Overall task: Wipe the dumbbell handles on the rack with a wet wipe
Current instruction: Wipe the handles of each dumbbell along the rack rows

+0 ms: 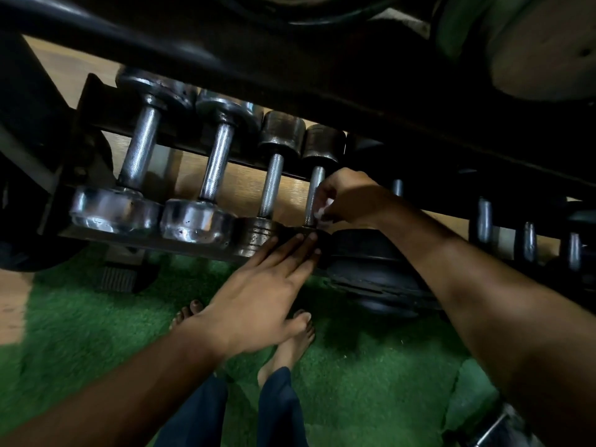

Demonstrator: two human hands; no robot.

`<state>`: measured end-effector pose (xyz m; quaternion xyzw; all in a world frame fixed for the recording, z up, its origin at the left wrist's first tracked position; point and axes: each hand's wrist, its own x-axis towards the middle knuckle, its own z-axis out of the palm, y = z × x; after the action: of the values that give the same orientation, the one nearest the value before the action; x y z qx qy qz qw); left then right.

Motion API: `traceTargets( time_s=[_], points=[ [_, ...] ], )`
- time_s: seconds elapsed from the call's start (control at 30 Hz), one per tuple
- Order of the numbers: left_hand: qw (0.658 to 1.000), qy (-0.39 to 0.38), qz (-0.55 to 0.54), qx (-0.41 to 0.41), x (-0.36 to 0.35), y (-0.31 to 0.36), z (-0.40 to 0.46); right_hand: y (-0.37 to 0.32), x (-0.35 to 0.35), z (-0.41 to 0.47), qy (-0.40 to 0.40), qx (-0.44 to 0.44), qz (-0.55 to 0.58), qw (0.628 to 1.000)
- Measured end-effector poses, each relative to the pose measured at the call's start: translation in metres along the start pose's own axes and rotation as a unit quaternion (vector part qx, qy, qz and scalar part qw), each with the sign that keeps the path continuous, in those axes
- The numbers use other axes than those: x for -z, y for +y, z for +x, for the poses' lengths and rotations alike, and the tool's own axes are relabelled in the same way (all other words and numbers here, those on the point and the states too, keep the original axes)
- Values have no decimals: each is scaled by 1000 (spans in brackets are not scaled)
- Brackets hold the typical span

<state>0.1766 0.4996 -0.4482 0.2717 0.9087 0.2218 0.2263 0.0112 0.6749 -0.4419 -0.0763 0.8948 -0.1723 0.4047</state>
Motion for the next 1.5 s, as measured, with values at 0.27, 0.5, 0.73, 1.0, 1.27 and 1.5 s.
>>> traceTargets(
  time_s=[0.27,0.5,0.73,1.0,1.27,1.5],
  points=[
    [1000,-3,12,4,-2,-1,-1,-7,-2,-1,-29,5,-4,1000],
    [1000,-4,10,1,-1,-1,0,10,-8,17,55,-102,200,973],
    [1000,-1,12,3,-3,0,0,-2,-5,22,192,-117,232,946],
    [1000,-1,0,1,-1,0,0,-9,-9,17,79,-152,104,980],
    [1000,5,1,0,-2,0,0,3,1,1,2,-67,252,965],
    [1000,3,4,2,-2,0,-2,8,4,6,199,-49,70,976]
  ],
)
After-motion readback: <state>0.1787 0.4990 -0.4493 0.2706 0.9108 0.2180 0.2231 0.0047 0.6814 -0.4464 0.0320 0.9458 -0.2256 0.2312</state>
